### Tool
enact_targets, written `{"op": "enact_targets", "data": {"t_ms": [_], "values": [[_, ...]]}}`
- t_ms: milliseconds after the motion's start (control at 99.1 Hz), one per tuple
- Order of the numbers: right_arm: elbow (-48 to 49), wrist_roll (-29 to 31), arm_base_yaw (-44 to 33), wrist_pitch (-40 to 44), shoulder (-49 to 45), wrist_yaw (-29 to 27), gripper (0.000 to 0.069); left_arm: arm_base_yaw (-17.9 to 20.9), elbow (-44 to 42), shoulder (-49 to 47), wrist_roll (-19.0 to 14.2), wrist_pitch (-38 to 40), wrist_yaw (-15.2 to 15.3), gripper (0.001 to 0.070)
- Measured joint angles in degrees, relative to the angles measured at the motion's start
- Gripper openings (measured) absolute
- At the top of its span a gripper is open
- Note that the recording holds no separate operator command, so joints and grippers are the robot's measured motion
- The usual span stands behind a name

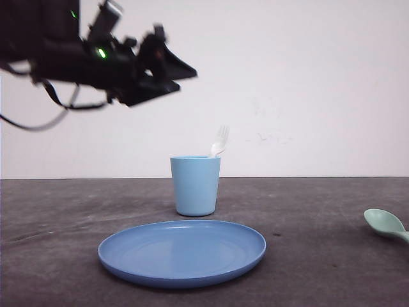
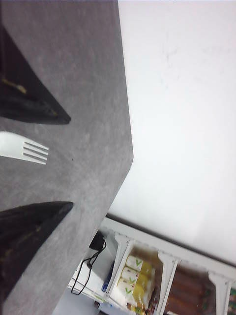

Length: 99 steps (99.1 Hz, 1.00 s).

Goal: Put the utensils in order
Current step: 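Withdraw the left gripper away from the cup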

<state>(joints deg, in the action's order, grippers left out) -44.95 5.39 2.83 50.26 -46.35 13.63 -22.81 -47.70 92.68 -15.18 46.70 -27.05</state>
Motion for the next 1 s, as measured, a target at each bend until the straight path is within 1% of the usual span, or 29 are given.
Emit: {"op": "enact_targets", "data": {"t_ms": [61,151,192,242,313,373,464,575,635,726,999], "values": [[1.25,0.28,0.00,-1.14,-0.37,1.79,0.0680,1.16,0.00,-3.56,0.11,-6.95,-0.02,0.0295],[3.21,0.72,0.02,-2.93,-1.20,2.93,0.0680,3.06,0.00,-8.98,0.92,-18.23,0.13,0.0295],[4.02,0.90,0.07,-3.85,-1.70,3.15,0.0680,3.93,0.00,-11.50,1.66,-23.34,0.74,0.0295],[4.96,1.07,0.07,-5.27,-2.40,3.74,0.0680,4.96,0.00,-14.60,2.93,-29.75,2.34,0.0295],[5.92,1.25,0.07,-7.21,-3.61,5.20,0.0680,6.23,0.00,-18.60,5.22,-38.38,5.42,0.0295],[6.12,1.49,0.07,-8.00,-5.16,6.10,0.0680,7.06,-0.02,-21.57,7.06,-45.57,8.83,0.0295],[6.12,1.55,0.22,-10.36,-7.45,6.69,0.0680,7.96,0.00,-25.70,8.94,-55.36,14.95,0.0295],[6.12,1.68,0.31,-13.38,-10.40,8.81,0.0680,8.57,0.00,-30.40,10.27,-63.54,20.52,0.0295],[6.12,1.84,0.44,-14.58,-12.20,9.03,0.0680,8.85,0.00,-32.94,10.67,-66.90,22.56,0.0295],[6.12,1.92,0.44,-15.98,-15.21,9.97,0.0680,9.33,0.00,-36.33,11.06,-71.12,23.98,0.0295],[6.12,1.99,1.14,-22.01,-24.70,13.33,0.0680,9.90,0.00,-43.65,11.17,-81.70,24.13,0.0295]]}}
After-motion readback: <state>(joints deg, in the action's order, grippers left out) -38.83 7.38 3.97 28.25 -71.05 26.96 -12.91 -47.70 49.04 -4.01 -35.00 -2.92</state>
